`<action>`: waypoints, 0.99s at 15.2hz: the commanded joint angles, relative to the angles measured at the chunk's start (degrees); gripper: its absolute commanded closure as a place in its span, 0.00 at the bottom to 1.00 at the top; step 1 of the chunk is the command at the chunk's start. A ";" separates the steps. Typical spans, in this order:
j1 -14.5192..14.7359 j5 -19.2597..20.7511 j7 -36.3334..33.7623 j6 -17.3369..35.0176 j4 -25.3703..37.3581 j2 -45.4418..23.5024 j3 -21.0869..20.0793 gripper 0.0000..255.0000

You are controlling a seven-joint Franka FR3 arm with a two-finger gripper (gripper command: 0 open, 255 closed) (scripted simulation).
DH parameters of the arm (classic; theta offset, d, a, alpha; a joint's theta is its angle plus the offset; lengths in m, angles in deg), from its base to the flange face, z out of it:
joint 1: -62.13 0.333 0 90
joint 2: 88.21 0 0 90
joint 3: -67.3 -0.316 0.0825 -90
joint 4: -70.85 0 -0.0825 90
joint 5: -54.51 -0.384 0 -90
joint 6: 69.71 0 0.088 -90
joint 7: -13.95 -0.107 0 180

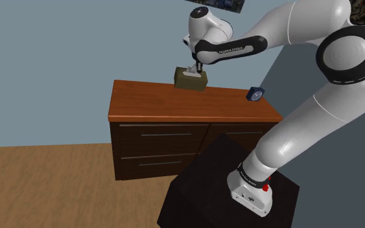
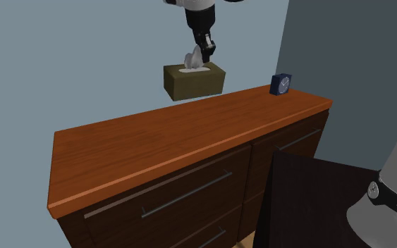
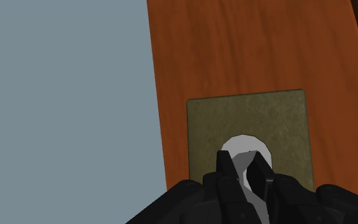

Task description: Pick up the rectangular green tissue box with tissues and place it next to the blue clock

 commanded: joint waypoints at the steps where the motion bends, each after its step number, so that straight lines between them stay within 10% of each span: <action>1: 0.13 -0.55 0.90 -1.33 1.03 0.48 -0.08 1.00; 15: 0.67 -3.32 6.59 -10.02 9.36 2.23 -0.44 1.00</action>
